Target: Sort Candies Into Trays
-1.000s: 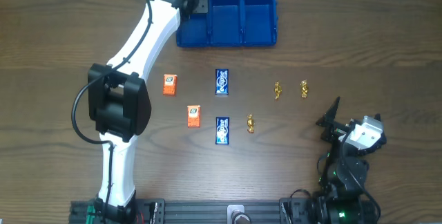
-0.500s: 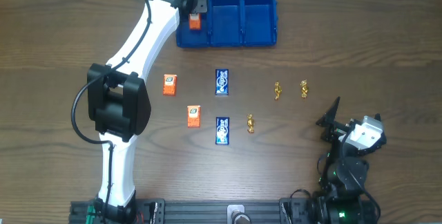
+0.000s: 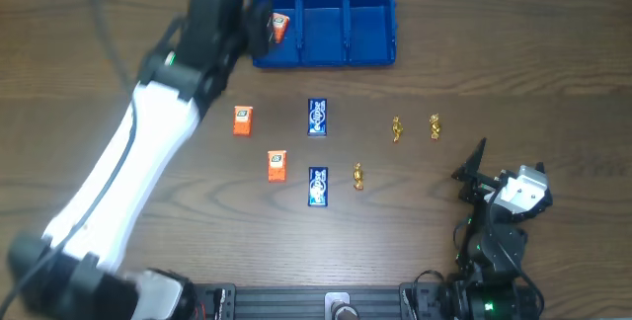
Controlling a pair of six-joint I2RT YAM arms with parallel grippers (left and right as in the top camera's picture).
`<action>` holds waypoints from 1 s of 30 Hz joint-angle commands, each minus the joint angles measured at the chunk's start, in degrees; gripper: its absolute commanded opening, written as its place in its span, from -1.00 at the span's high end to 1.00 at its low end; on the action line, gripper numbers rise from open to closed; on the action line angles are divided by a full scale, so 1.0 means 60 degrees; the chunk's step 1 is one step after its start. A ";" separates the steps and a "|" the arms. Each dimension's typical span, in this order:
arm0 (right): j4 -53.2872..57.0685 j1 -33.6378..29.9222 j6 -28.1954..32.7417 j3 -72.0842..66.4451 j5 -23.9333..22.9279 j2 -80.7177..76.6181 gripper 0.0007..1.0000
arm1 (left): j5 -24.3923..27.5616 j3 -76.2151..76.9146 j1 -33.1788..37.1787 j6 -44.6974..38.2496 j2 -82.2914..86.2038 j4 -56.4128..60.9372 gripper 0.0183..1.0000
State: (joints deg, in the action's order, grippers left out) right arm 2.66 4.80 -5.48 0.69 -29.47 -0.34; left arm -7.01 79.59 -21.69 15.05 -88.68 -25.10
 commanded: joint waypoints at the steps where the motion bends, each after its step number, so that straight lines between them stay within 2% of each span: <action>1: 0.0062 -0.0007 -0.0076 -0.0033 -0.0109 0.0026 -1.00 | 0.0510 -0.3956 0.0022 0.0208 0.0739 0.1111 -0.71; 6: 0.0062 -0.0007 -0.0076 -0.0033 -0.0109 0.0026 -1.00 | 0.0648 -0.5195 0.0022 0.0313 0.0390 0.1559 -0.70; 22: 0.0062 -0.0007 -0.0076 -0.0033 -0.0109 0.0026 -1.00 | 0.0929 -0.5173 0.0495 0.0280 -0.1198 0.2280 -0.65; 30: 0.0062 -0.0007 -0.0076 -0.0033 -0.0109 0.0026 -1.00 | 0.0933 -0.5060 0.0568 0.0026 -0.1676 0.2517 -0.54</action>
State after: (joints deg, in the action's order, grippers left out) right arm 2.68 4.80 -5.50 0.69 -29.45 -0.36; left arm -1.61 47.70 -18.59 16.27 -96.92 -10.07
